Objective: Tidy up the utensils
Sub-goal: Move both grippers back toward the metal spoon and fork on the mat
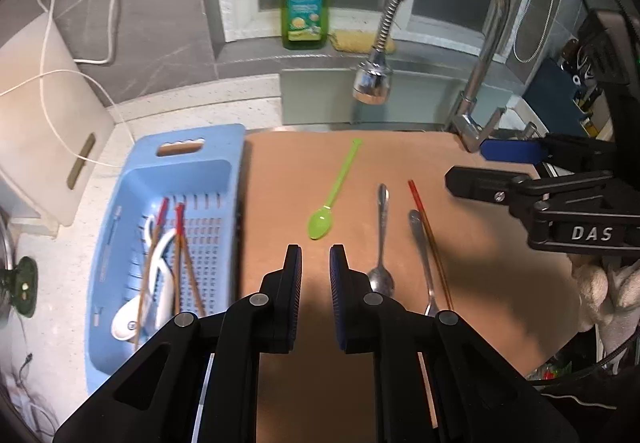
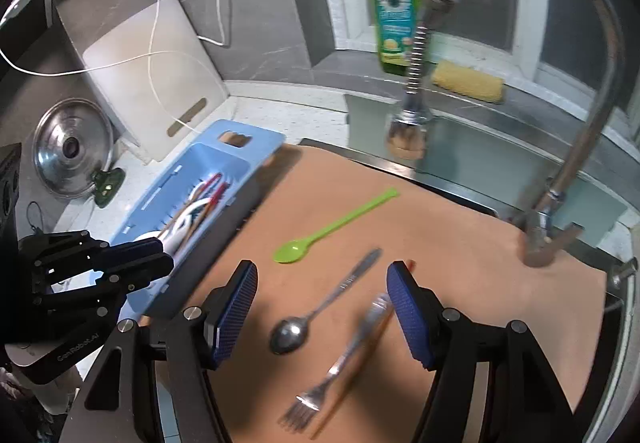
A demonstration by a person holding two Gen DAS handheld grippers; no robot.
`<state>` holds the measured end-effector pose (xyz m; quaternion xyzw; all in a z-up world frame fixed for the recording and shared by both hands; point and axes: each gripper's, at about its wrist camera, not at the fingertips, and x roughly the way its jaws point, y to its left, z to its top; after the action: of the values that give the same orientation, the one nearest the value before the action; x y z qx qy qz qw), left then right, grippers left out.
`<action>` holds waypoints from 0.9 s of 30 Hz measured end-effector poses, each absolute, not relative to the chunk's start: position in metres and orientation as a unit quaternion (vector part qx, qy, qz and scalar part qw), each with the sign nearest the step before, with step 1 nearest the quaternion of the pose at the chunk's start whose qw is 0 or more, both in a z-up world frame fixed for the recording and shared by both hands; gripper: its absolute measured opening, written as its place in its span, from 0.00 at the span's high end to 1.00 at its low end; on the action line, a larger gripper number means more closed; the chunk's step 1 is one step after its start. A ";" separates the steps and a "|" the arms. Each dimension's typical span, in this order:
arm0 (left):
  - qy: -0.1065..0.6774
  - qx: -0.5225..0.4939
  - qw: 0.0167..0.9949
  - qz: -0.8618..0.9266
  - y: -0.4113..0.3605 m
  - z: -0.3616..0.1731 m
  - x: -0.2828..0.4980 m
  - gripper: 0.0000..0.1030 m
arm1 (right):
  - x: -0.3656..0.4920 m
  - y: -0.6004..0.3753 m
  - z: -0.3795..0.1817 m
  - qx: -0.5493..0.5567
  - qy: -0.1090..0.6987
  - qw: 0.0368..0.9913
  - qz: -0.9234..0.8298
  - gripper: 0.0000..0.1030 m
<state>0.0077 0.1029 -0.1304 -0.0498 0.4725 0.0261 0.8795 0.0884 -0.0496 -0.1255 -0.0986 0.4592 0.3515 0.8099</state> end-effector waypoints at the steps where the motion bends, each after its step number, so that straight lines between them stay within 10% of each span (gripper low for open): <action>1: 0.474 -0.050 0.879 0.024 0.100 -0.133 0.009 0.87 | 0.088 -0.054 -0.125 -0.103 0.457 0.813 0.347 0.38; 27: 0.523 -0.037 0.851 -0.023 0.065 -0.169 0.047 0.71 | 0.107 -0.114 -0.145 -0.087 0.479 0.820 0.300 0.38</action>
<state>0.0468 0.0647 -0.1694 -0.0374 0.5234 -0.0233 0.8509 0.1074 -0.1139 -0.1451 -0.0875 0.4793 0.2996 0.8203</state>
